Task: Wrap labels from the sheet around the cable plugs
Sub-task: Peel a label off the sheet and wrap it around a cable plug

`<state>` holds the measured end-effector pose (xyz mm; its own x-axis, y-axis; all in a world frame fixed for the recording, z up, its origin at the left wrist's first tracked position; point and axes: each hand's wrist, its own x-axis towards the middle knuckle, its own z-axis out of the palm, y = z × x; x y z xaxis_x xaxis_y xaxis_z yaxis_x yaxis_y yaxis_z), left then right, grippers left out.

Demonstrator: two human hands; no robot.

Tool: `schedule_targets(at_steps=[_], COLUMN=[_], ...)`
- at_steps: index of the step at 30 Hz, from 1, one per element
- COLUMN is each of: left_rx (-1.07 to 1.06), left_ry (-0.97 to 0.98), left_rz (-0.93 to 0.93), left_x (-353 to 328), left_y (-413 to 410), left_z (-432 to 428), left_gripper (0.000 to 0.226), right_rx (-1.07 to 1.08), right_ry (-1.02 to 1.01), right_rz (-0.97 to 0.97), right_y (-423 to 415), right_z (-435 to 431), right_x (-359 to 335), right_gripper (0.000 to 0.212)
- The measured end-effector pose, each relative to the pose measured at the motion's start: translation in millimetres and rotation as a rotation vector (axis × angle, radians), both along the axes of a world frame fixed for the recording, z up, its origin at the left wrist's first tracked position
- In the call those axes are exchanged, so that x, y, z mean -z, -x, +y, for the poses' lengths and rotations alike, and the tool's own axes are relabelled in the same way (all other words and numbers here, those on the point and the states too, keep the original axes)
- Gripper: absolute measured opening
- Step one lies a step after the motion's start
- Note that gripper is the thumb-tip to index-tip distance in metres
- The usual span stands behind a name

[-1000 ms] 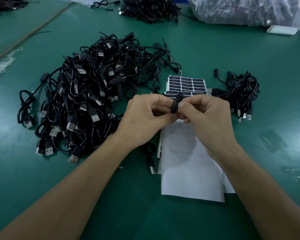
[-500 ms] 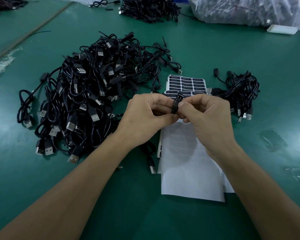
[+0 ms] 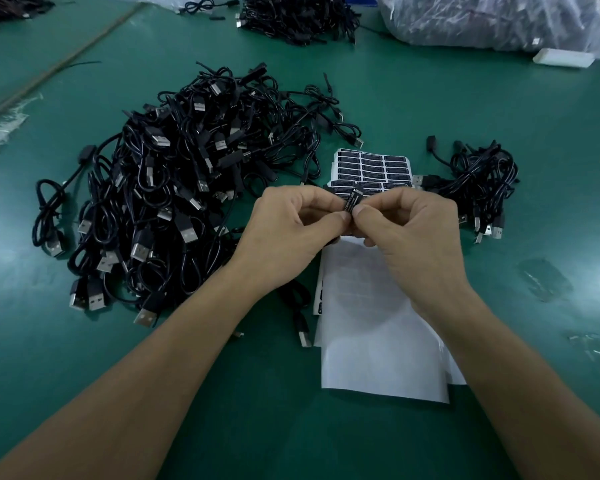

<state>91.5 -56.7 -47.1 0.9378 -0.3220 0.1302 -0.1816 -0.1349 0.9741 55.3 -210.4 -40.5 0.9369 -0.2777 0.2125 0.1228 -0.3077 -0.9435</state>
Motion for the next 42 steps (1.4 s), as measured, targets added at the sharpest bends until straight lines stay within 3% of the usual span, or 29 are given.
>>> schedule_targets(at_steps=[11,19,25,28,31,34,38,42], left_rx=[-0.020,0.002,0.042,0.061,0.056,0.002,-0.196,-0.218], left_ry=[0.009,0.037,0.002,0.005,0.011,-0.033,0.005,0.050], left_rz=[-0.005,-0.026,-0.060,-0.077,-0.102,-0.205,-0.535,-0.668], left_x=[1.8,0.4,-0.8,0.7,1.4,1.1,-9.8,-24.4], left_y=[-2.4,-0.3,2.7,3.1,3.8,5.5,8.6,11.8], left_z=[0.4,-0.3,-1.2,-1.4,-1.1,-1.3,-0.7,1.6], left_gripper=[0.015,0.013,0.014,0.003,0.009,0.013,0.012,0.023], right_rx=[0.088,-0.009,-0.028,-0.043,-0.070,-0.081,-0.208,-0.342], right_ry=[0.125,-0.027,-0.002,-0.024,0.016,-0.010,-0.074,0.349], right_rz=[-0.021,-0.015,-0.051,-0.073,-0.117,-0.159,-0.083,-0.129], right_y=[0.7,1.2,-0.2,-0.2,-0.2,2.2,5.0,8.3], right_z=[-0.5,-0.2,-0.2,-1.1,-1.6,-1.2,3.5,10.4], right_x=[-1.1,0.2,-0.7,-2.5,-2.3,-4.3,-7.3,1.3], right_gripper=[0.018,0.019,0.019,0.022,0.024,0.038,0.026,0.043])
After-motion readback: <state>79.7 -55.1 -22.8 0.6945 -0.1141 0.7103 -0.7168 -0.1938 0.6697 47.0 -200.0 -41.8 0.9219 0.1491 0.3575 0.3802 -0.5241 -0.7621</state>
